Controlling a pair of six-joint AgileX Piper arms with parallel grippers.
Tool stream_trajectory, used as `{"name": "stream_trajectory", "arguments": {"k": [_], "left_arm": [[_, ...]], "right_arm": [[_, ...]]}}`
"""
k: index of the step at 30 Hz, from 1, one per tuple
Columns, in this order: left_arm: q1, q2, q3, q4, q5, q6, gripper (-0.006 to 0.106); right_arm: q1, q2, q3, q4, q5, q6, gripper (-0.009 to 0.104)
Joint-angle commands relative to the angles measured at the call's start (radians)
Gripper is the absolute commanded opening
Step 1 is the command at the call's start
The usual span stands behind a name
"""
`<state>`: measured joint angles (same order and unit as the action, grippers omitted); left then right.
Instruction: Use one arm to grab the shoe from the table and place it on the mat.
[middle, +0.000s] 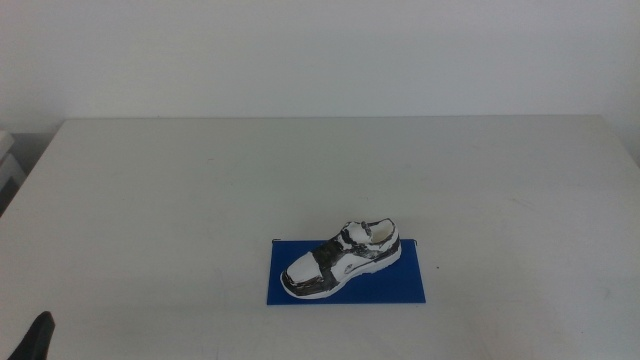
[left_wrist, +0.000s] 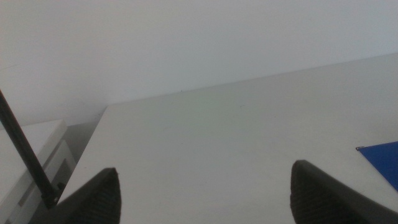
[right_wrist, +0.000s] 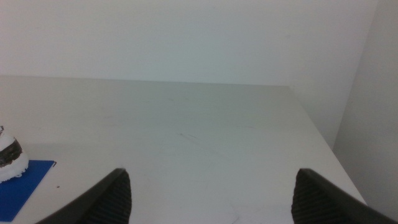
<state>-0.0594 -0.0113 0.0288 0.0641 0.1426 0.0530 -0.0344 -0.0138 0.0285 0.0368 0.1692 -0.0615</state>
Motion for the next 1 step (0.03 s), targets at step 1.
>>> {"name": "stream_trajectory", "arguments": {"k": [1], "left_arm": [[0.002,-0.027,0.003,-0.007,-0.076,-0.003,0.094]], "right_arm": [[-0.005,-0.021,-0.010,-0.008,-0.079,-0.013,0.066]]}}
